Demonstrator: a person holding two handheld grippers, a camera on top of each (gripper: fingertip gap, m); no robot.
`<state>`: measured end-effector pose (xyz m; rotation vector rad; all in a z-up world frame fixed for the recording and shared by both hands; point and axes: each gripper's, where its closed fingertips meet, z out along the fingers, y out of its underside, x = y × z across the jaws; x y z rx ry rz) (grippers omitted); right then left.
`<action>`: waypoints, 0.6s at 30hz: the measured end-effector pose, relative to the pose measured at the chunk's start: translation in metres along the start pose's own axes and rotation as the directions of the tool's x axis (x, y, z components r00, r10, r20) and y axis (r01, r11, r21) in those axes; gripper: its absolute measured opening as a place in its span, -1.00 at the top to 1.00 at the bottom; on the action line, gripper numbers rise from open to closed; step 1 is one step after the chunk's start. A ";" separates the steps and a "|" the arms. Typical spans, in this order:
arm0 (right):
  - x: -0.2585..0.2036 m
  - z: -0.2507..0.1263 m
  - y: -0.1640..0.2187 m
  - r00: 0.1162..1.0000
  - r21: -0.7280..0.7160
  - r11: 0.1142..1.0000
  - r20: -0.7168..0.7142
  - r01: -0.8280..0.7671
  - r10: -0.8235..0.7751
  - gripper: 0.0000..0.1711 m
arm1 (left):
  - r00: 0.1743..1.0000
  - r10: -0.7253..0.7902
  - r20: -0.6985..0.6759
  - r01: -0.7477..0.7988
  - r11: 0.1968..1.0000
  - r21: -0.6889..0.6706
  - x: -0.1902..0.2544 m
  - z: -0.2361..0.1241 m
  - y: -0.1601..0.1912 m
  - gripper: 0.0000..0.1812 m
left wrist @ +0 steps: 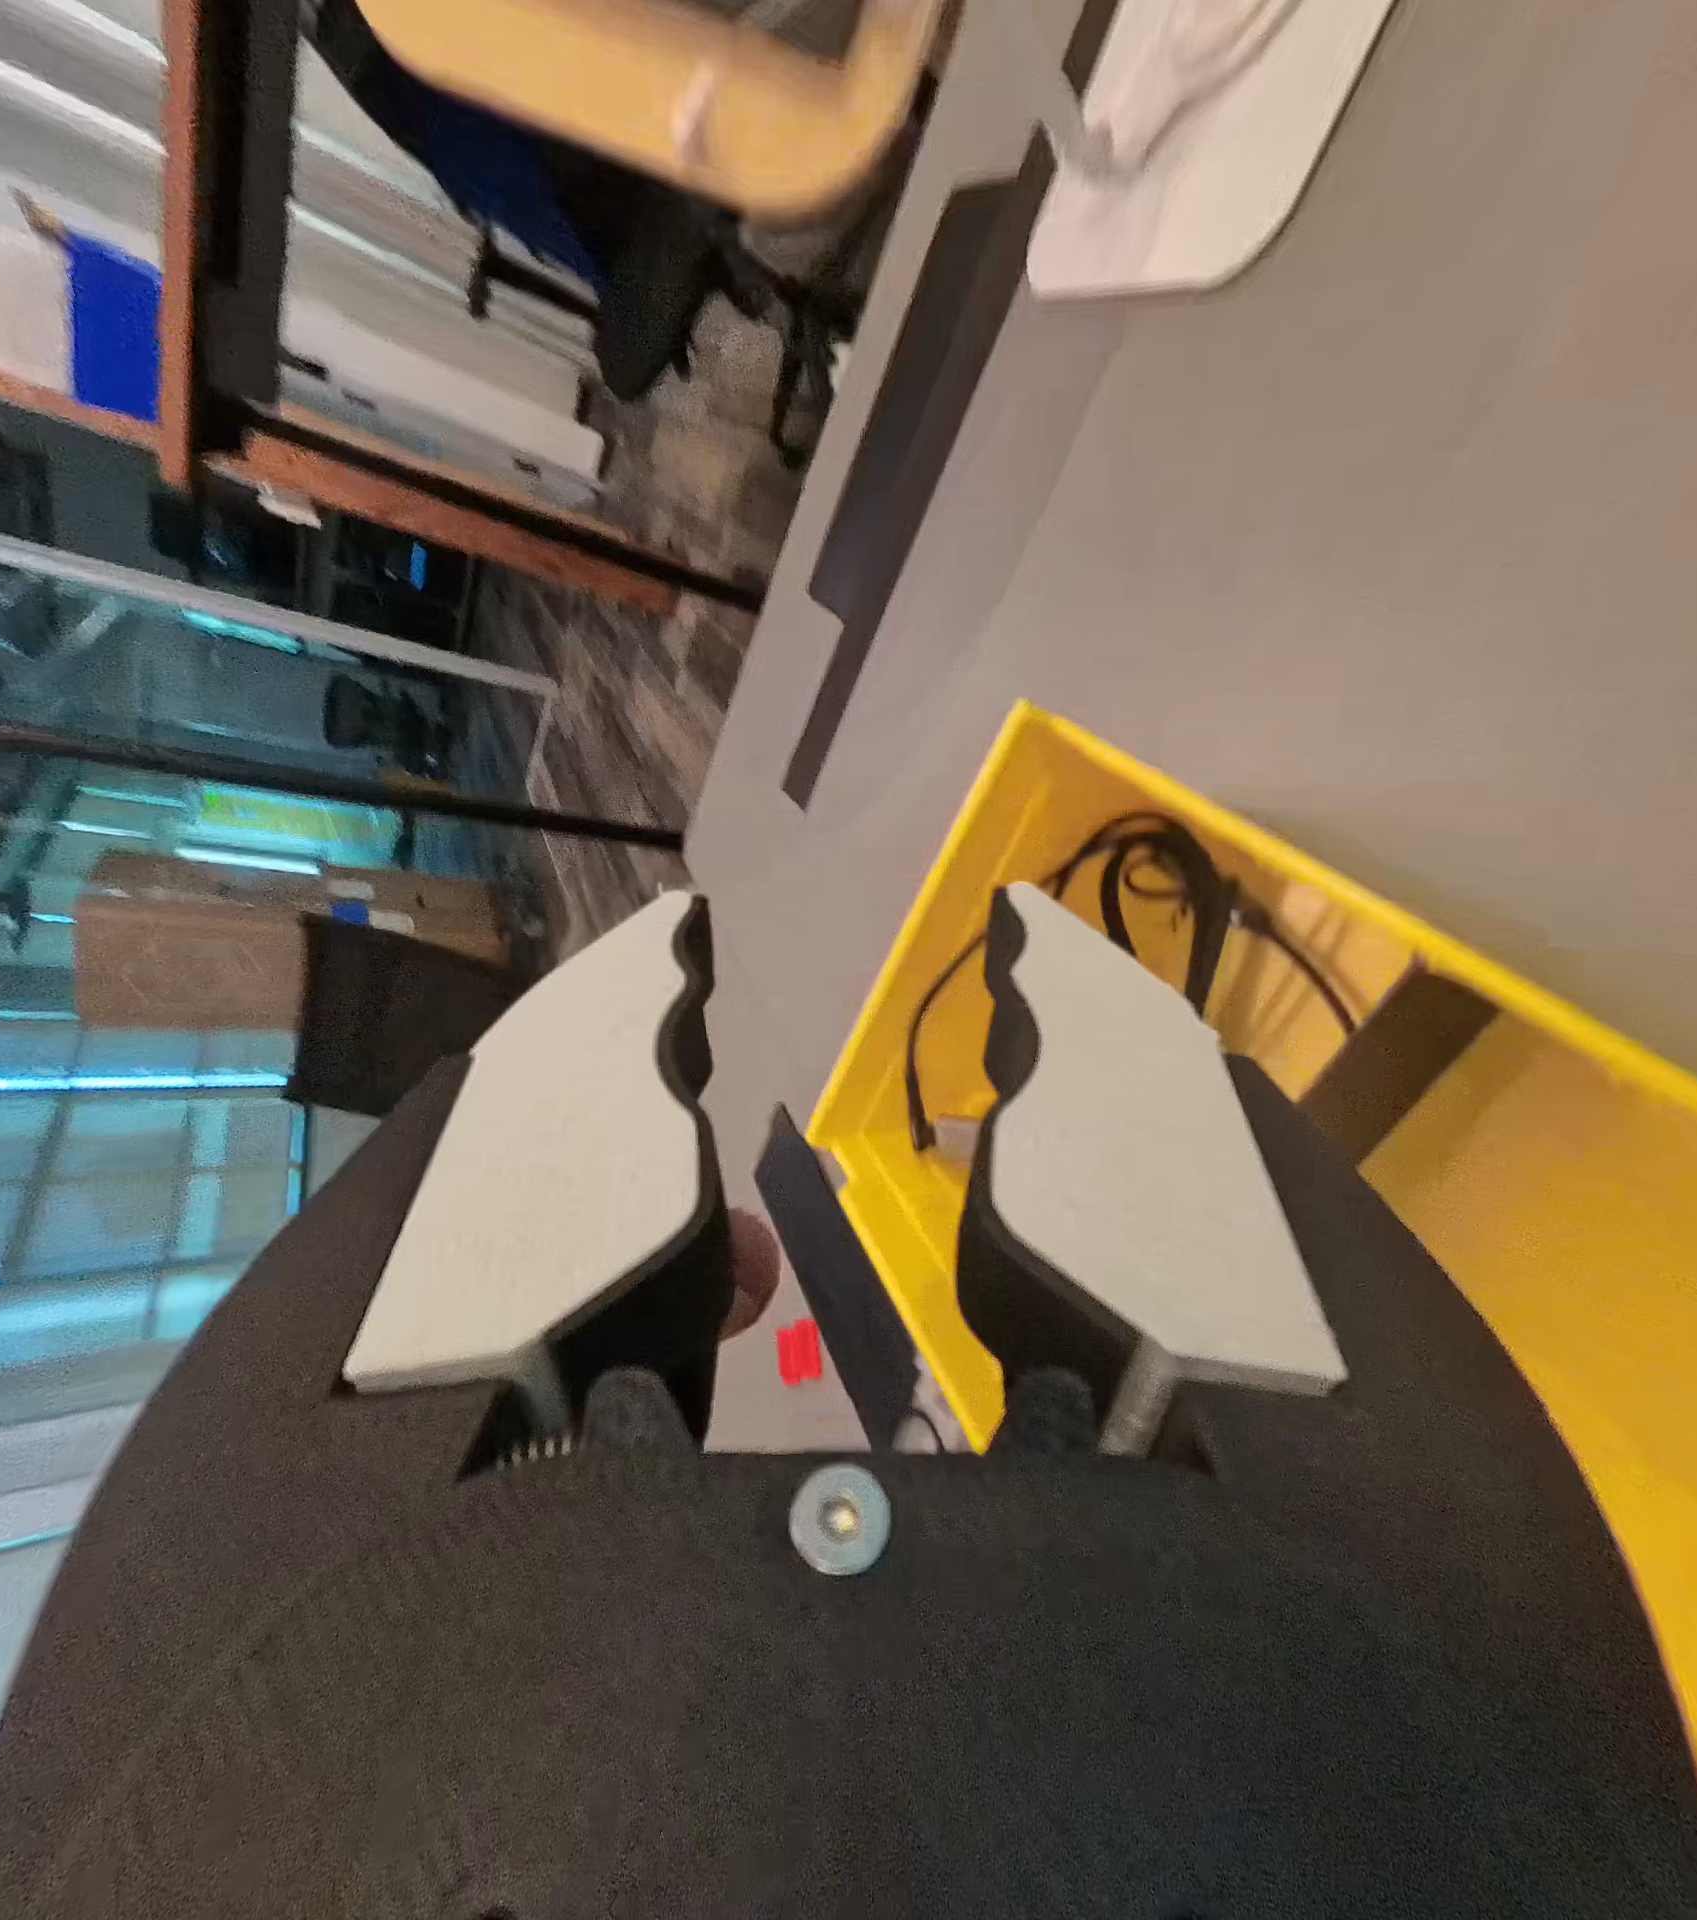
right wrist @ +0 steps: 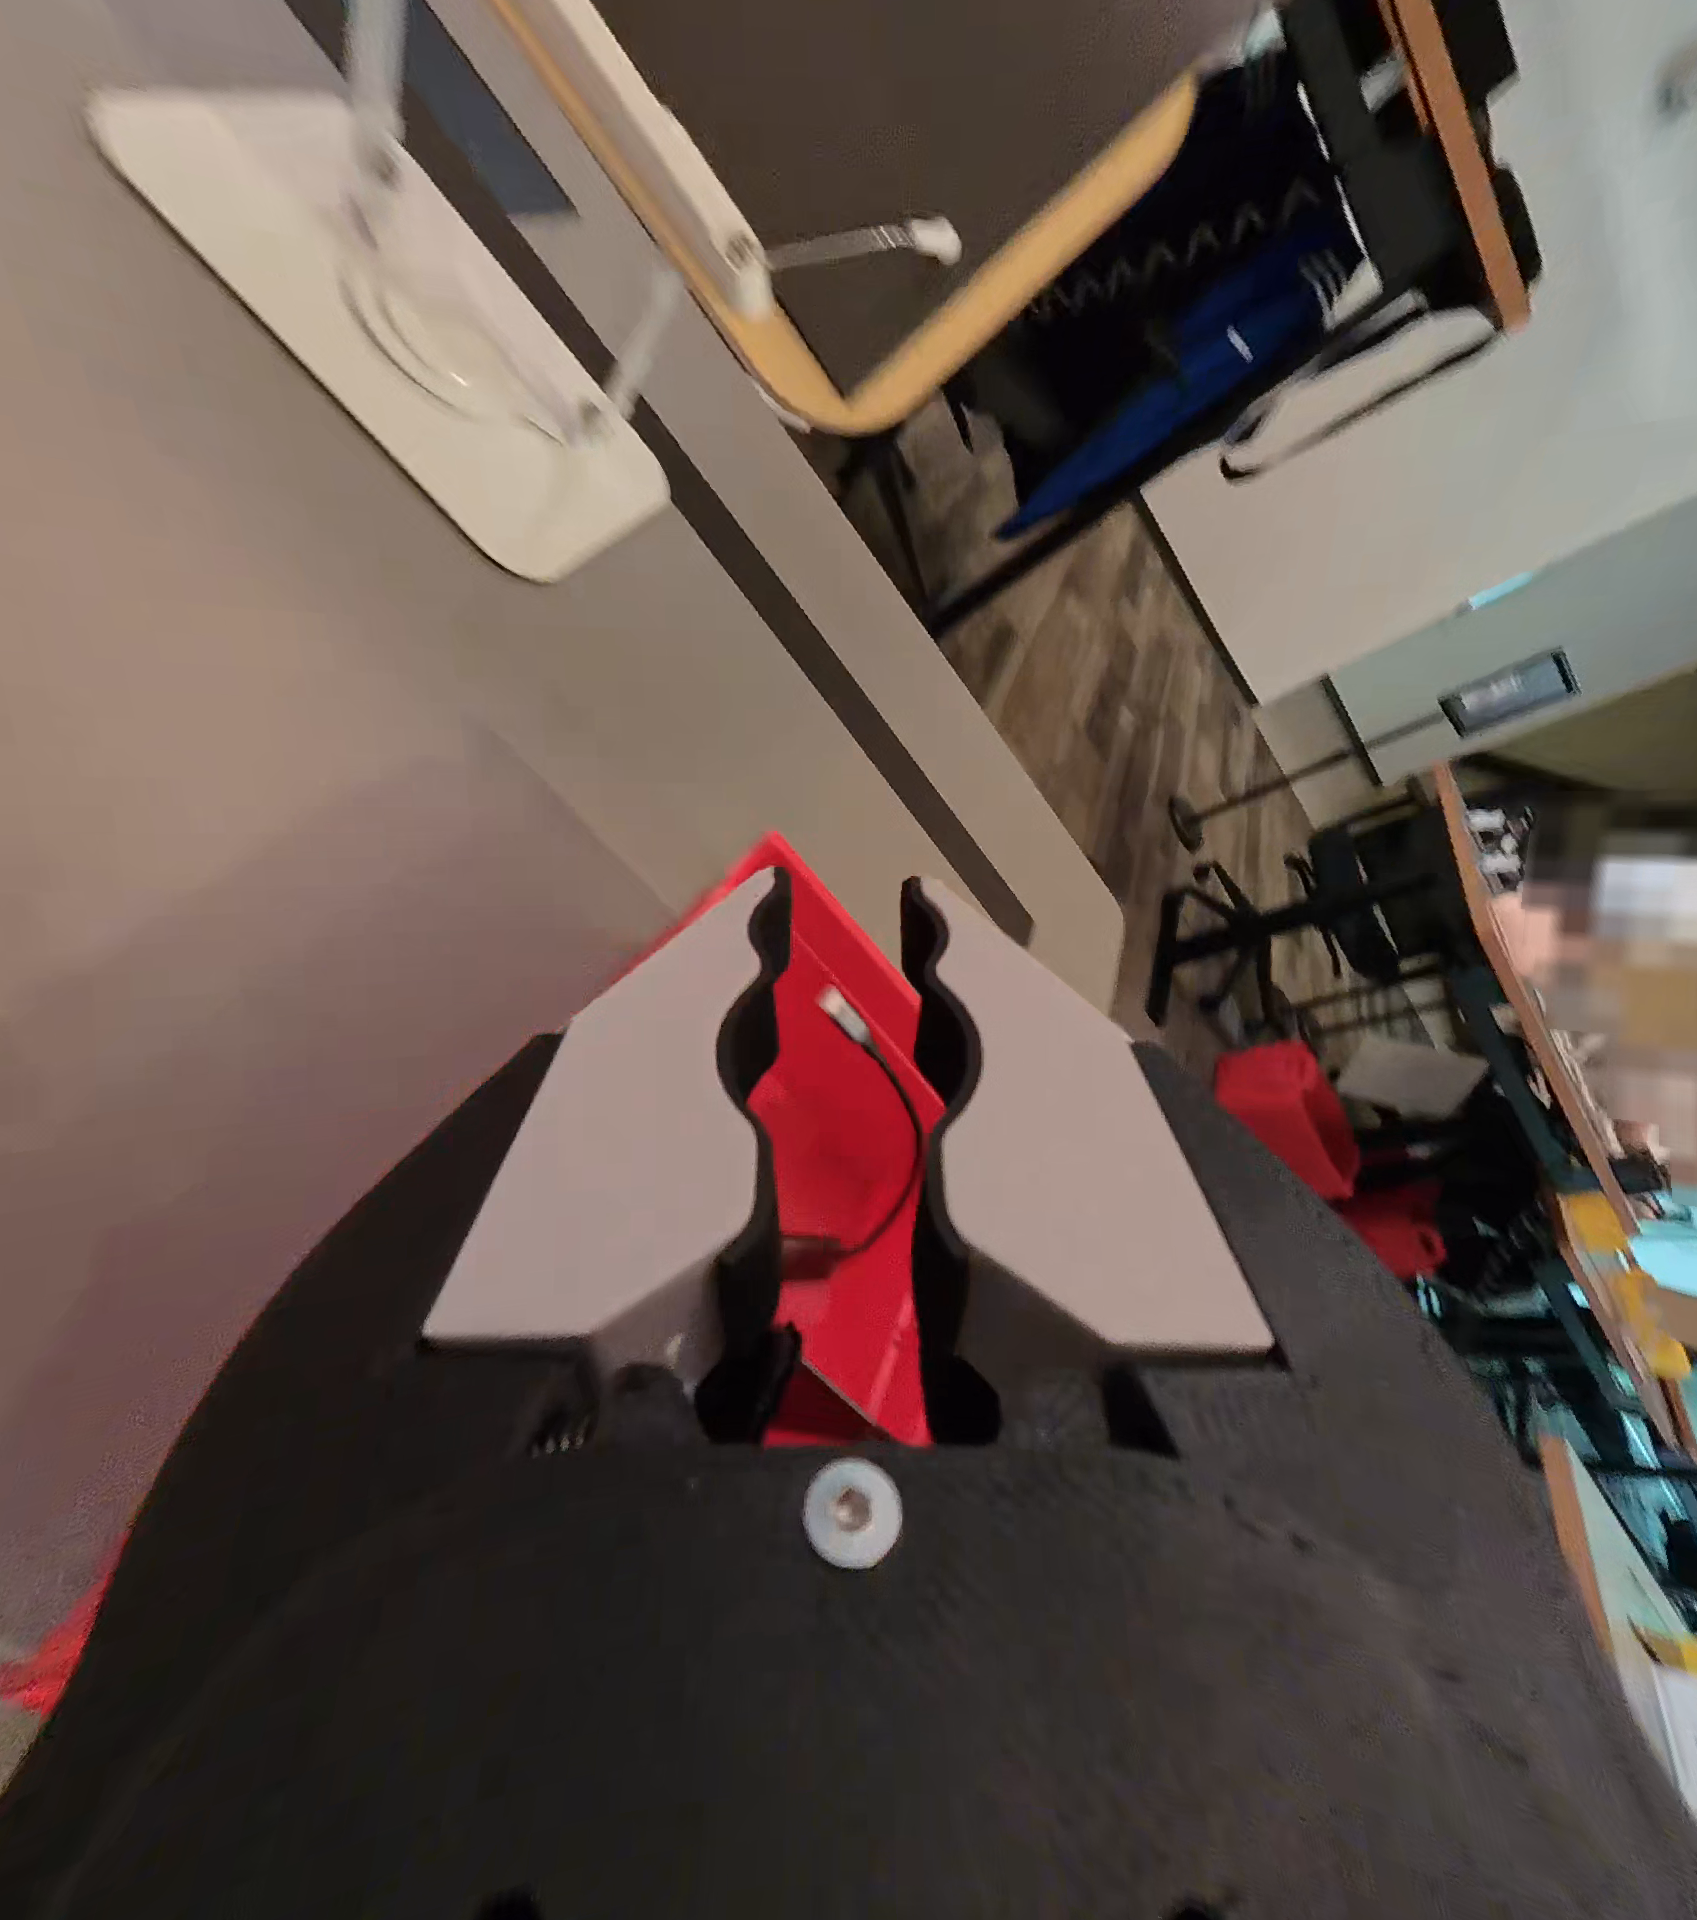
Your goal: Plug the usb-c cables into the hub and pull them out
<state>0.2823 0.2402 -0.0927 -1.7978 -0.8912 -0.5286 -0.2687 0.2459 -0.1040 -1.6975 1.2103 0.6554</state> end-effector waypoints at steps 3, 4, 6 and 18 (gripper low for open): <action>-0.026 -0.007 -0.024 0.999 0.068 0.997 0.034 0.025 -0.028 0.79 | 0.996 -0.048 -0.079 0.042 0.996 -0.072 0.010 0.012 0.037 0.47; -0.034 -0.009 -0.030 0.998 0.084 0.996 0.044 0.033 -0.036 0.79 | 0.994 -0.058 -0.096 0.048 0.994 -0.098 0.014 0.017 0.046 0.48; -0.051 -0.011 -0.041 0.996 0.121 0.992 0.078 0.039 -0.048 0.79 | 0.991 -0.080 -0.110 0.065 0.989 -0.135 0.020 0.029 0.059 0.48; -0.094 -0.021 -0.064 0.985 0.229 0.973 0.167 0.014 -0.053 0.82 | 0.983 -0.117 -0.142 0.055 0.925 -0.376 0.036 0.119 0.143 0.60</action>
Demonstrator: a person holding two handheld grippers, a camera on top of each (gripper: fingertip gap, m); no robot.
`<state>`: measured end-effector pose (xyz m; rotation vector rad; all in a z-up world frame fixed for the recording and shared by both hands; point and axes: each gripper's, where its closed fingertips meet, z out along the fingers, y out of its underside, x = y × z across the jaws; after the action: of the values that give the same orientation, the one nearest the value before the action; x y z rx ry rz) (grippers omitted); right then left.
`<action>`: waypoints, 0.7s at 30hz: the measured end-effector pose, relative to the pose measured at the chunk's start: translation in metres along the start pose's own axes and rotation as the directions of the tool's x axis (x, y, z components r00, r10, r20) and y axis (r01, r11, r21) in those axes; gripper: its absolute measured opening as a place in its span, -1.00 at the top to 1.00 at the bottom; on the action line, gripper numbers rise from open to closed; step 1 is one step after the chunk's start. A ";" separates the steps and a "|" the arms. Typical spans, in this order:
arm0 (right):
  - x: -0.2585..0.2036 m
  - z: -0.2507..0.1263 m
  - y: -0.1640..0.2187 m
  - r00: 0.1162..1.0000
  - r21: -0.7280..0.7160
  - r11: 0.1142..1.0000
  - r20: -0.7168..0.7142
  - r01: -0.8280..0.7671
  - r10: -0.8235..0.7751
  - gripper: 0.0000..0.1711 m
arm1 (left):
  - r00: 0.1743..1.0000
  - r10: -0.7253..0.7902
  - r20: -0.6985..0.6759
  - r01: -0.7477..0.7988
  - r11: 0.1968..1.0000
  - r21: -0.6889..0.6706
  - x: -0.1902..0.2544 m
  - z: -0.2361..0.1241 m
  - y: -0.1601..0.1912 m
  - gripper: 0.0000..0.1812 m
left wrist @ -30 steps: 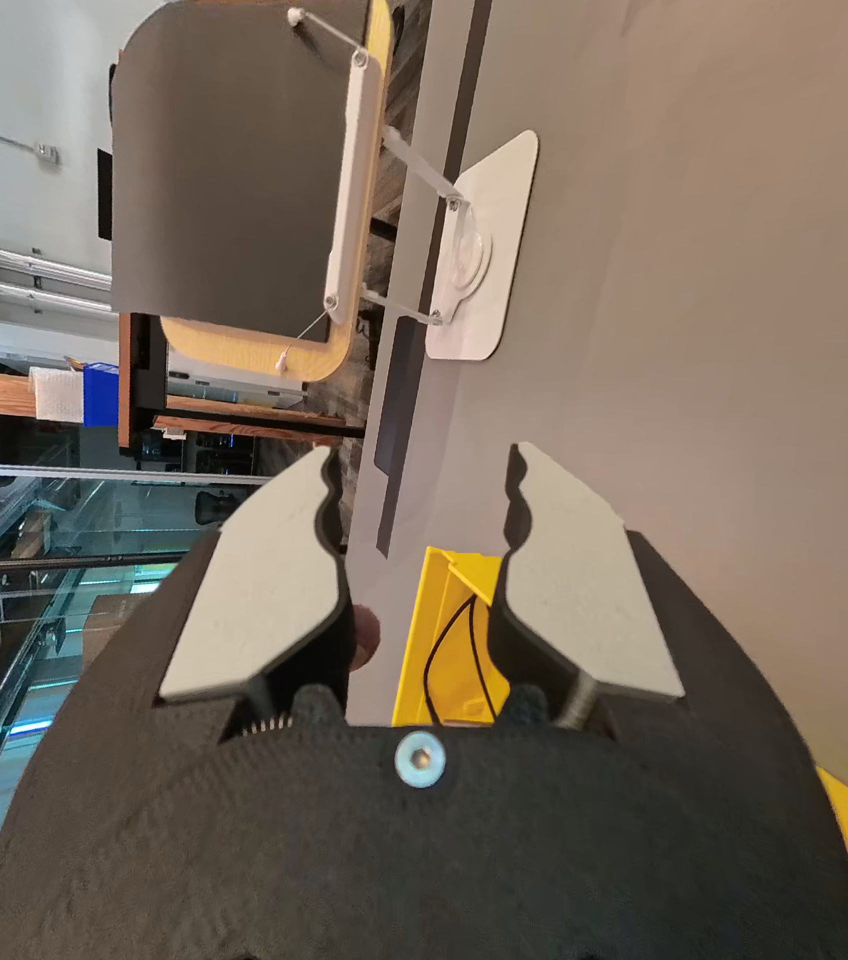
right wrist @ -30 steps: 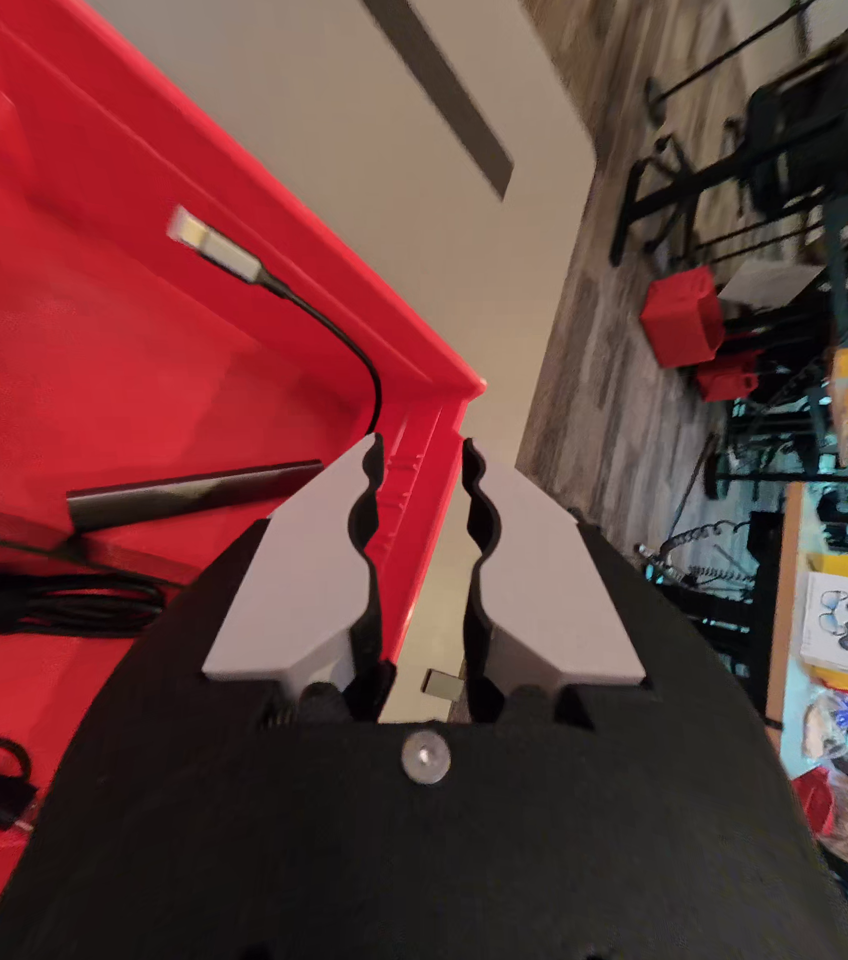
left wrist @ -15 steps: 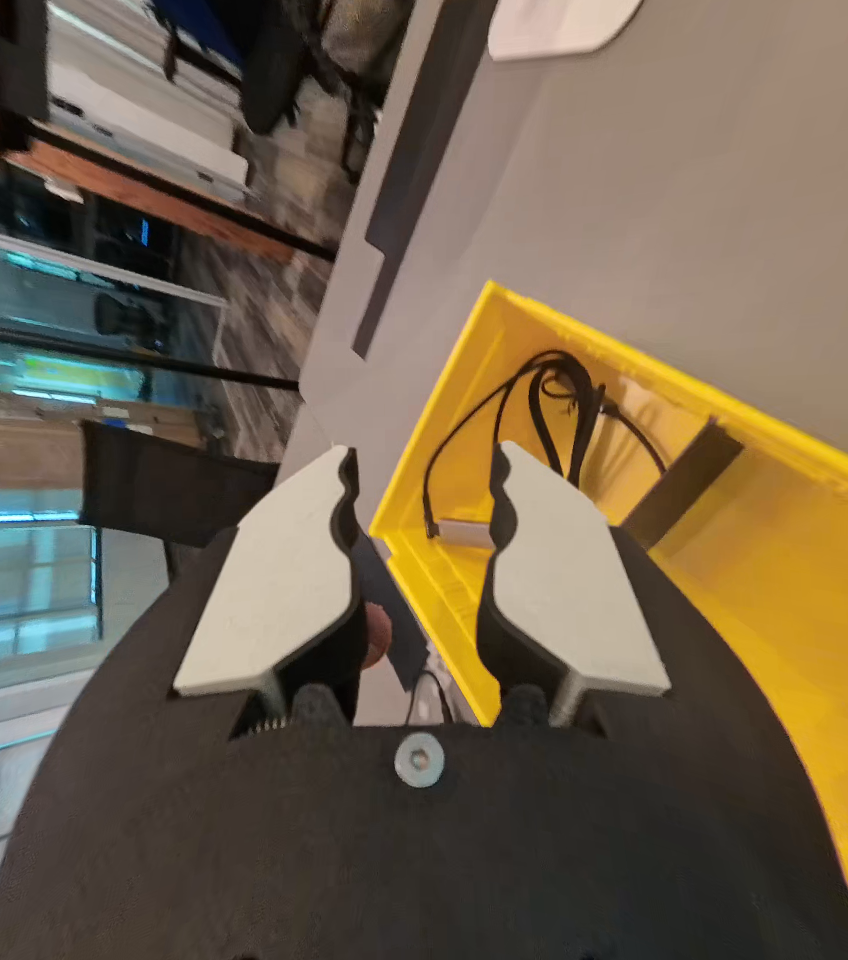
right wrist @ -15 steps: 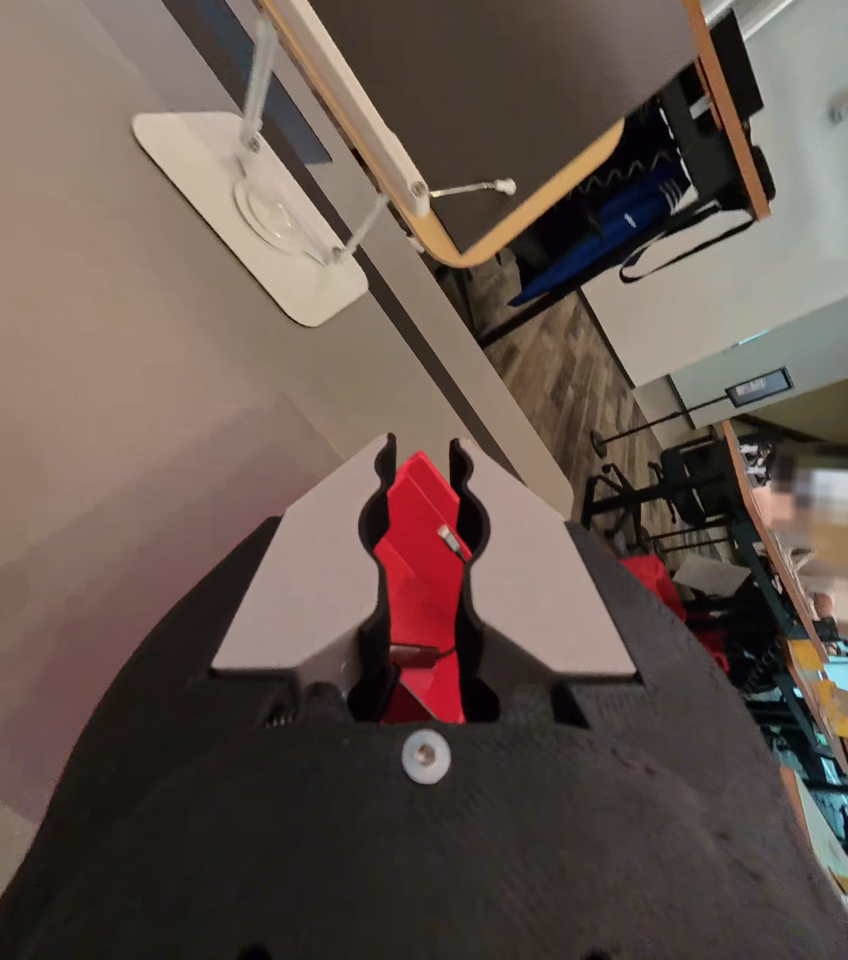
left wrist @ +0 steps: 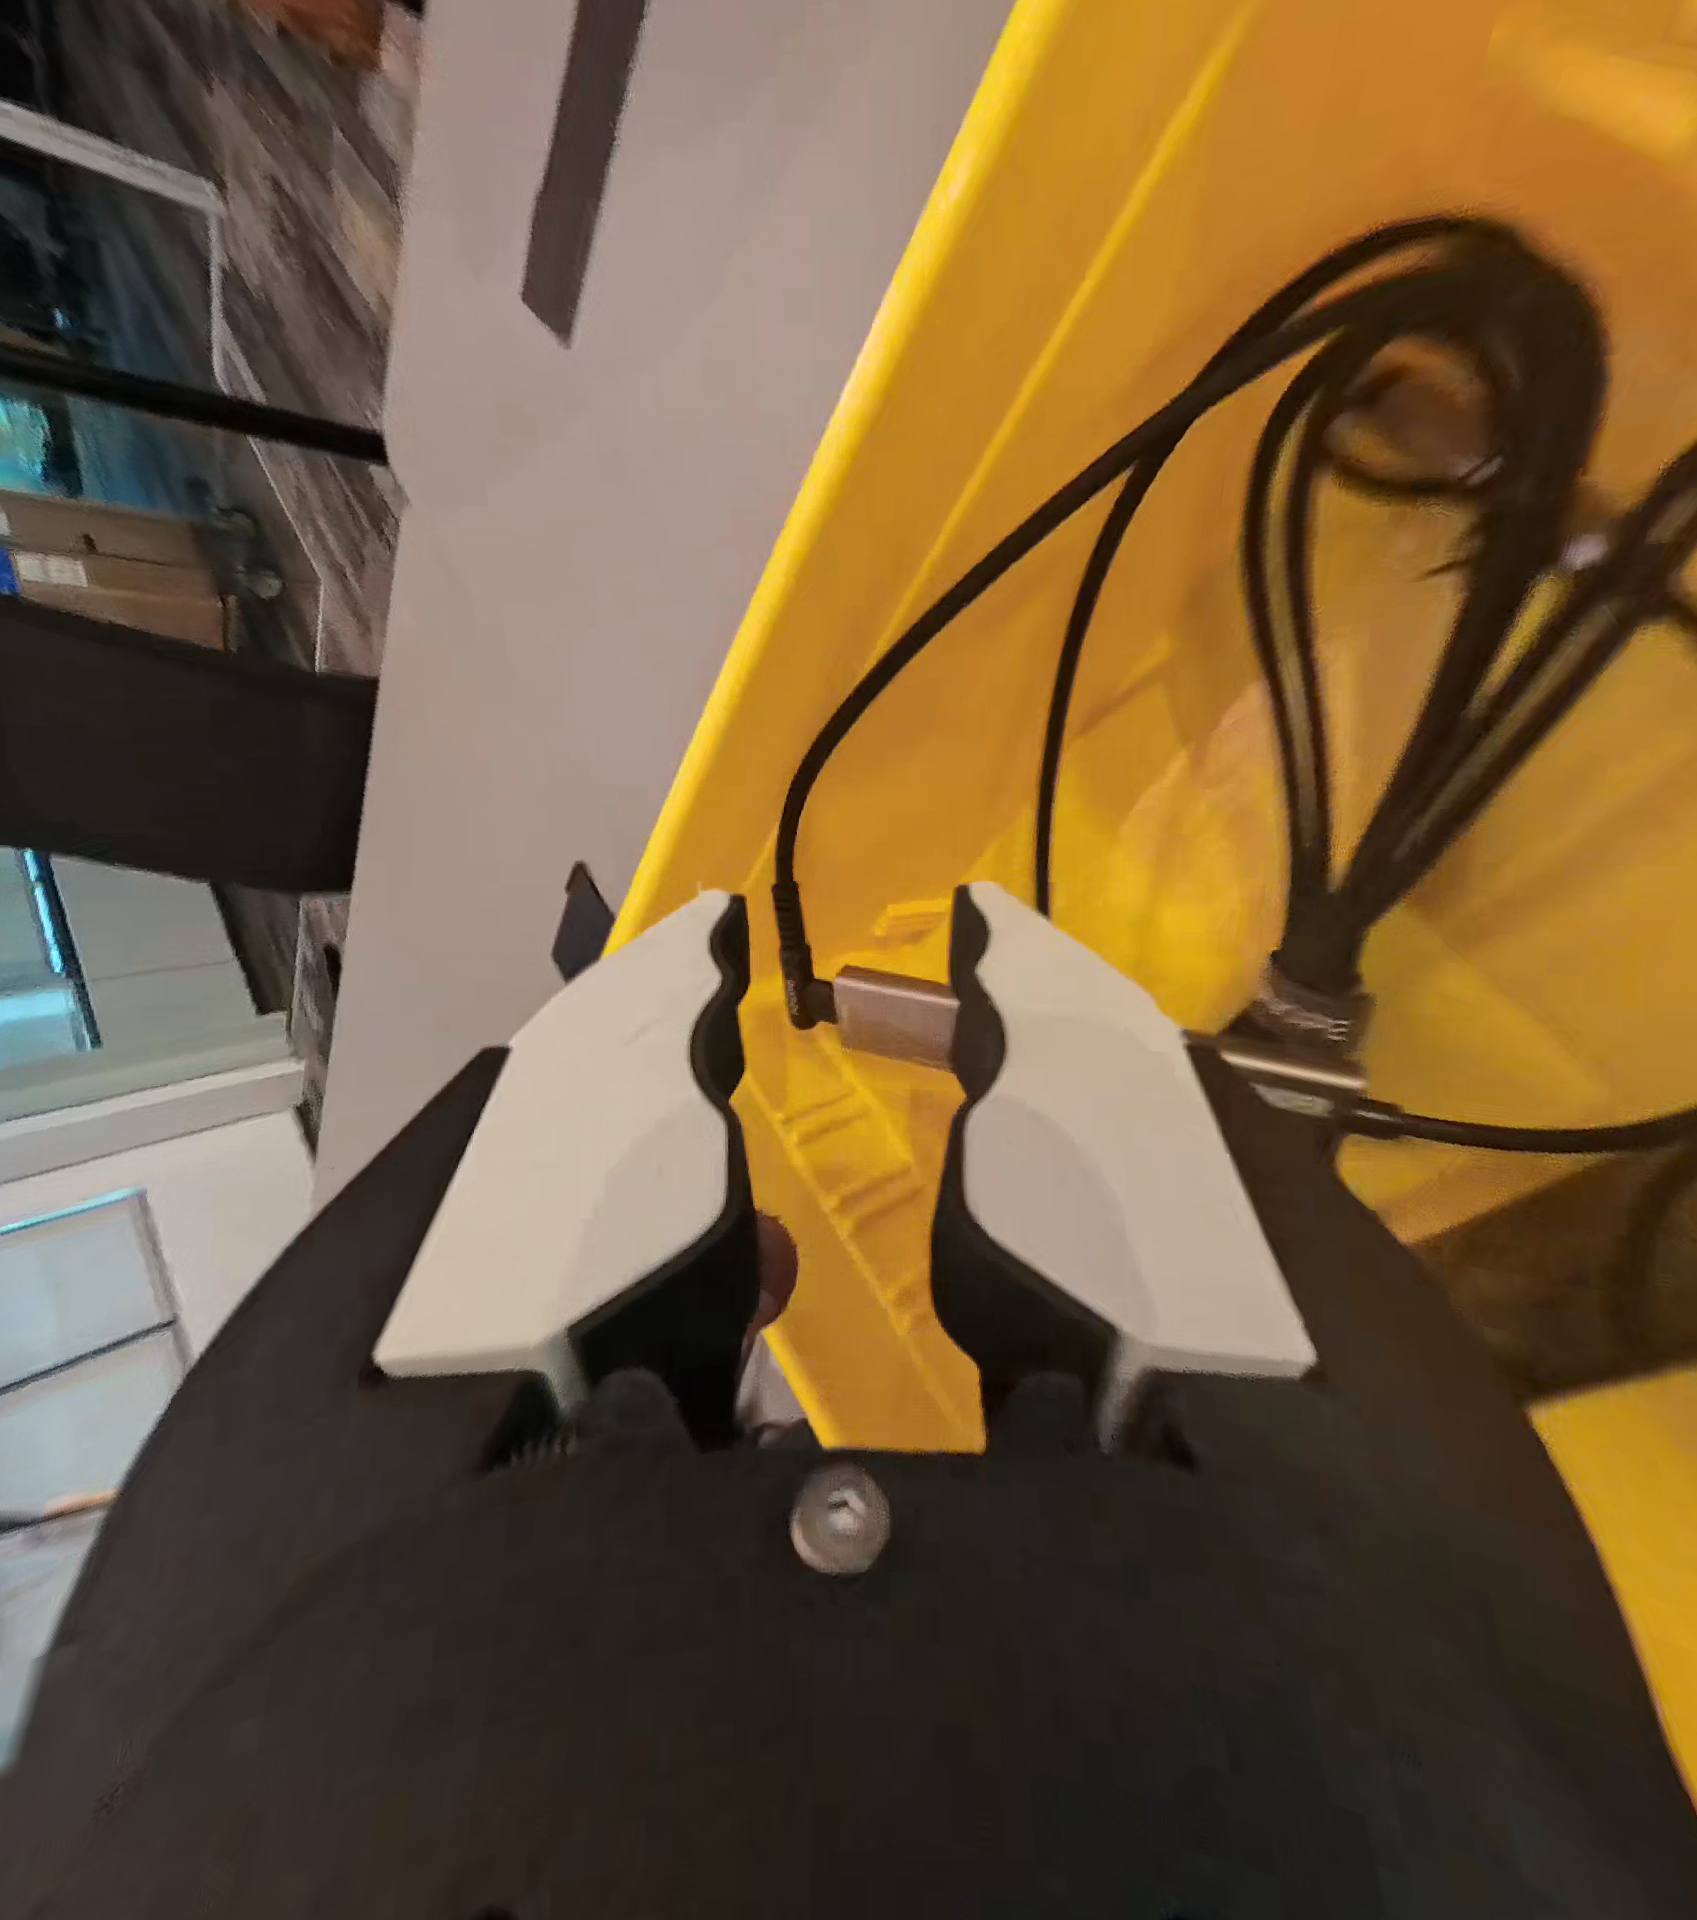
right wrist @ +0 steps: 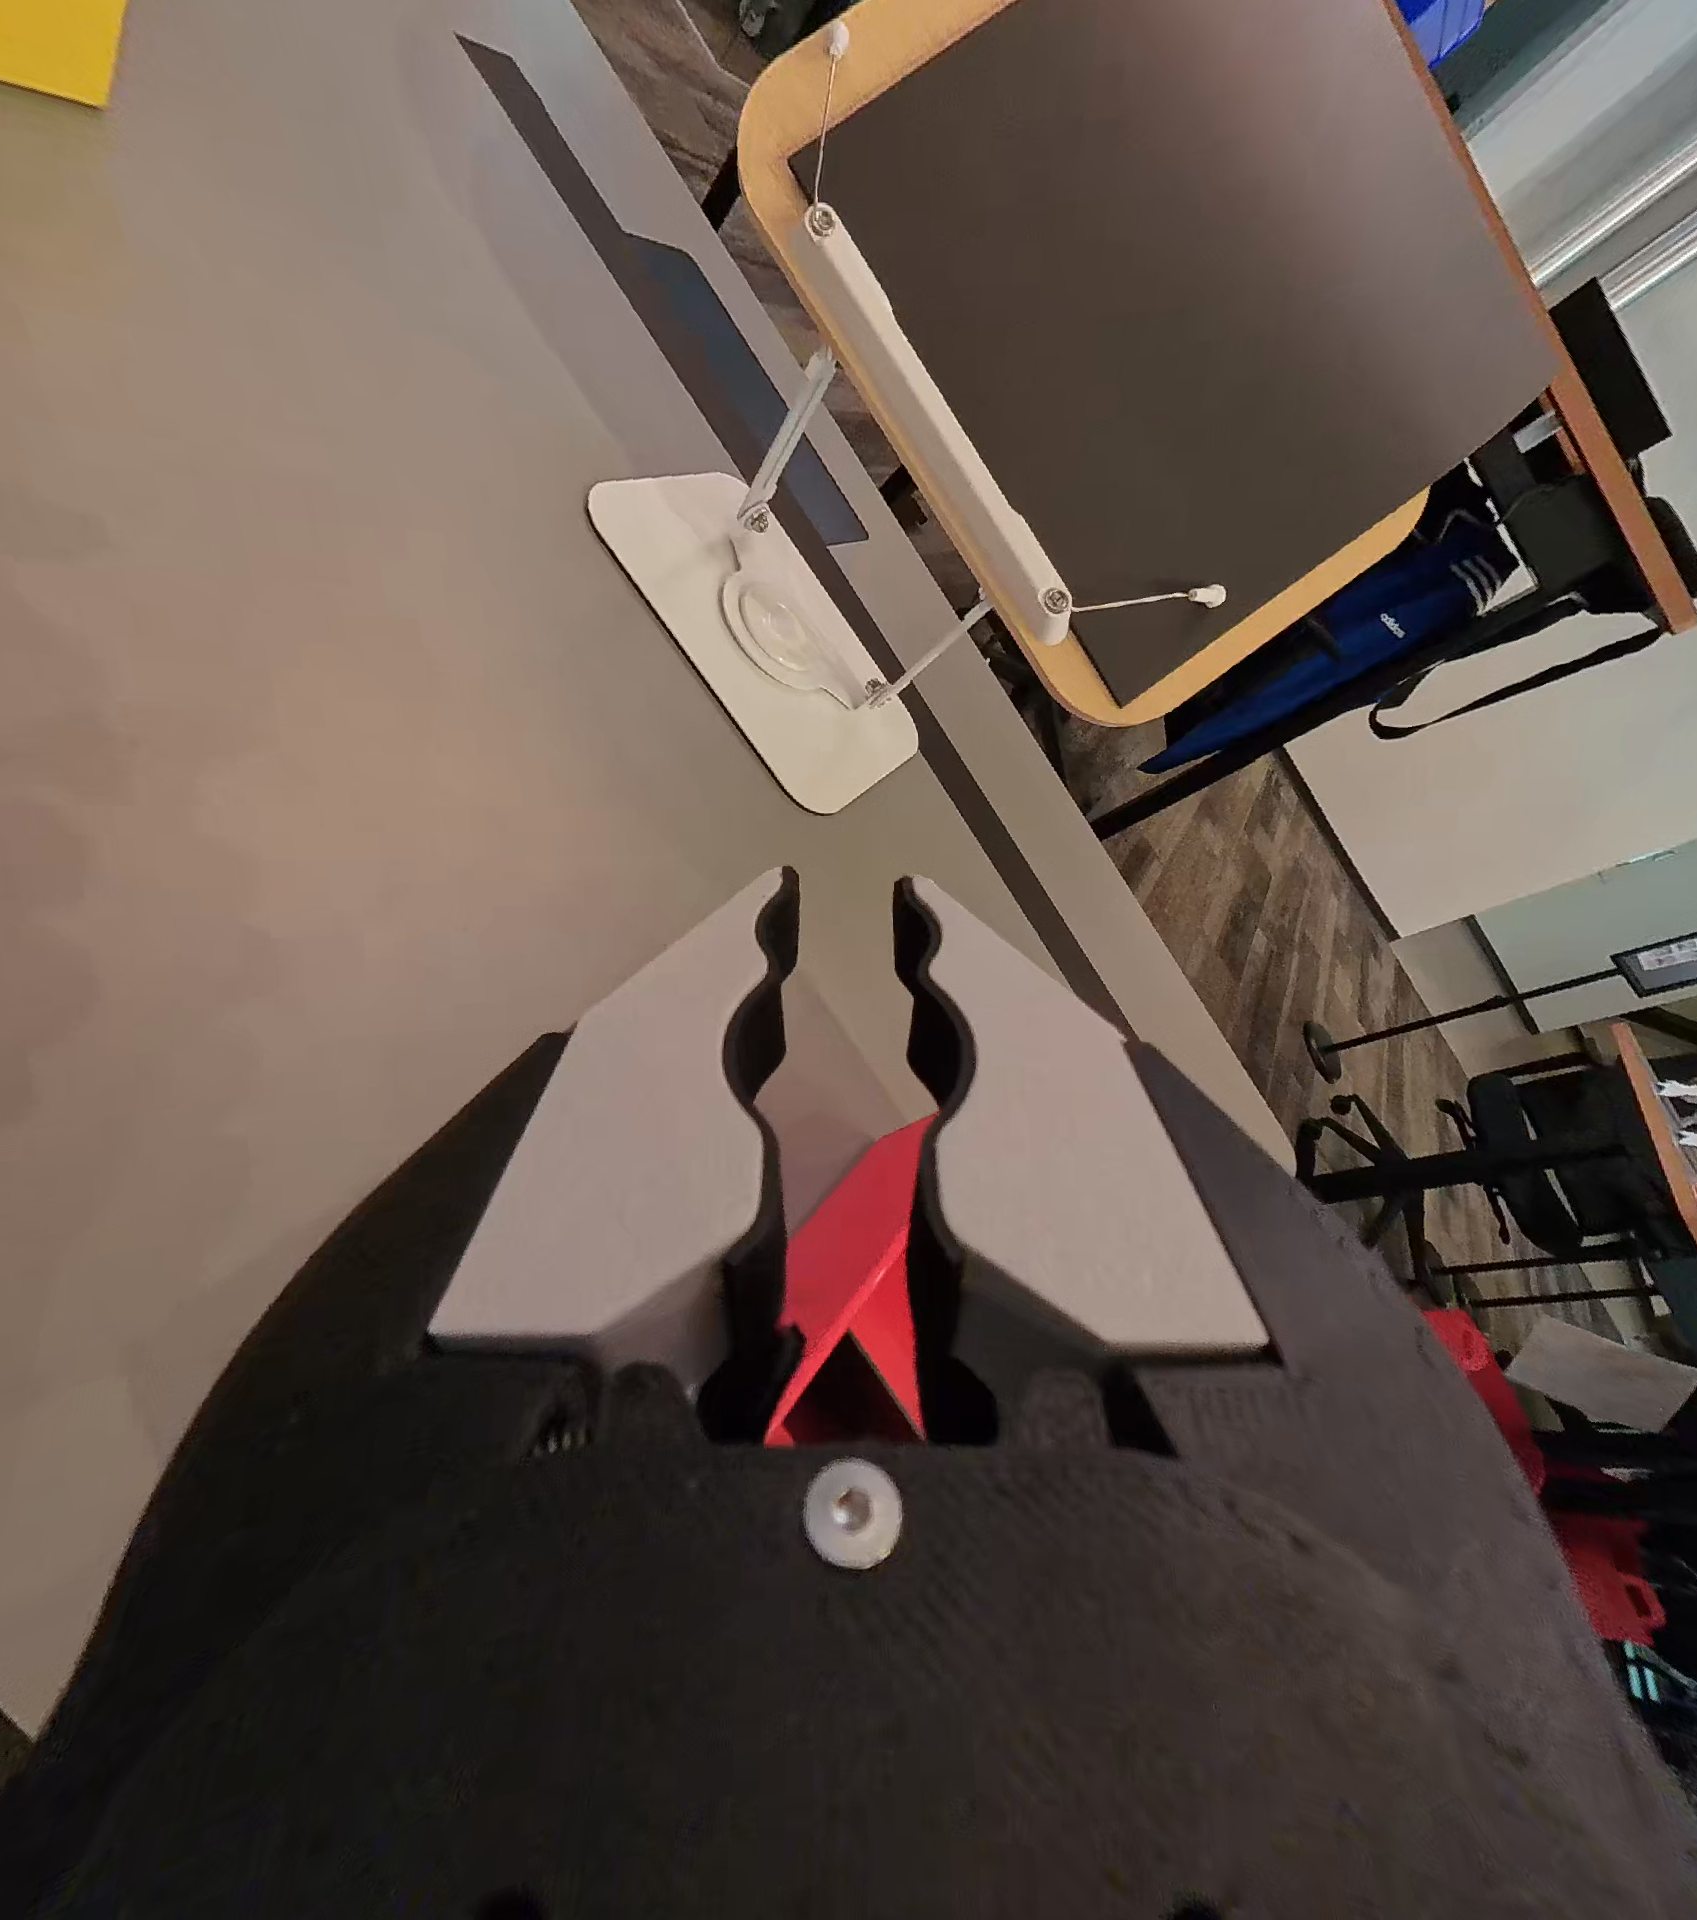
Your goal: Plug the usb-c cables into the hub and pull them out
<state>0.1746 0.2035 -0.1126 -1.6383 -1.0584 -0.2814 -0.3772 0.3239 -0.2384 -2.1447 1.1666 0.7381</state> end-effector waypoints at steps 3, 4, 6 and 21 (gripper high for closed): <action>-0.002 -0.002 -0.001 1.000 0.013 1.000 -0.002 -0.015 0.015 0.83 | 0.998 0.058 0.030 -0.055 0.993 -0.104 -0.010 0.021 0.013 0.58; -0.003 -0.003 -0.001 1.000 0.014 1.000 0.000 -0.018 0.018 0.83 | 0.998 0.060 0.032 -0.056 0.993 -0.103 -0.012 0.025 0.012 0.59; -0.004 -0.002 0.000 1.000 0.014 1.000 0.003 -0.020 0.020 0.83 | 0.995 0.092 0.030 -0.088 0.989 -0.119 -0.012 0.033 0.013 0.63; -0.006 -0.002 -0.002 0.999 0.041 0.998 0.012 -0.041 0.041 0.84 | 0.965 0.016 0.260 -0.033 0.997 0.063 -0.031 0.017 -0.009 0.93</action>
<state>0.1698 0.1983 -0.1144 -1.6247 -1.0318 -0.2224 -0.3867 0.3570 -0.2256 -1.9141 1.0638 0.9461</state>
